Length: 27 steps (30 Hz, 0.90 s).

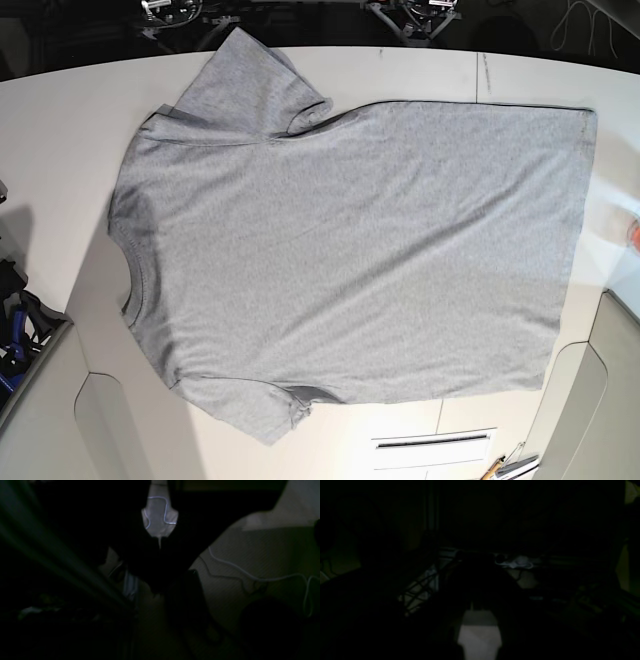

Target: Fold the T-shirt properly

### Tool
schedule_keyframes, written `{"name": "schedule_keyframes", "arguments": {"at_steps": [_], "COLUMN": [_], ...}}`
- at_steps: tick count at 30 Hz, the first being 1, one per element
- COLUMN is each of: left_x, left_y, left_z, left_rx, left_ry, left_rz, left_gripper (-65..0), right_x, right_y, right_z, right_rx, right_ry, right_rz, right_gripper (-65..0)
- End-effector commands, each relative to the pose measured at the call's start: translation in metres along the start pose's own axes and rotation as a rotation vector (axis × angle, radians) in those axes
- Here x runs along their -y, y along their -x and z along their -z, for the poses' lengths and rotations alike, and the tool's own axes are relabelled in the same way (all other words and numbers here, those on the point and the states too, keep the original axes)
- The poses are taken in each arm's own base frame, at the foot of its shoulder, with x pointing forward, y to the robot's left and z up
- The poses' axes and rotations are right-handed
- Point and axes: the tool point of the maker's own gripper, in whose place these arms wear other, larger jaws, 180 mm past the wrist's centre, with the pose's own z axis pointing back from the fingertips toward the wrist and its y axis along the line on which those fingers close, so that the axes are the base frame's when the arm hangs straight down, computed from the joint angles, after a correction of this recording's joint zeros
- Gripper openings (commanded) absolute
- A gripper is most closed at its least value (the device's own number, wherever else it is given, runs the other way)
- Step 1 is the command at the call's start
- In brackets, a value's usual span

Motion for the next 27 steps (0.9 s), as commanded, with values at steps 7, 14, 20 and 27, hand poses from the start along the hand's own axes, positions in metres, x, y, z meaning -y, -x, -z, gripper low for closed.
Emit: {"name": "schedule_keyframes", "arguments": {"at_steps": [7, 14, 20, 27], "left_x": [-0.027, -0.05, -0.028, 0.005], "left_y": [0.052, 0.08, 0.07, 0.03], "left_z": [-0.029, -0.073, -0.121, -0.182], "left_rx": [-0.013, 0.021, 0.062, 0.151], "left_ry": [-0.03, -0.002, 0.2, 0.442], "left_rz": [0.035, 0.008, 0.005, -0.002], "left_gripper": [-65.0, -65.0, -65.0, -65.0], "right_x": [0.03, 0.039, 0.037, 0.041], "right_y": [0.019, 0.054, 0.039, -0.031], "right_z": [-0.026, -0.07, -0.117, -0.18], "right_rx": [0.029, 0.025, 0.118, 0.324], "right_ry": [0.024, -0.002, -0.041, -0.046], "right_rz": [-0.077, -0.137, -0.173, -0.092], "right_gripper": [-65.0, -65.0, -65.0, -65.0]}}
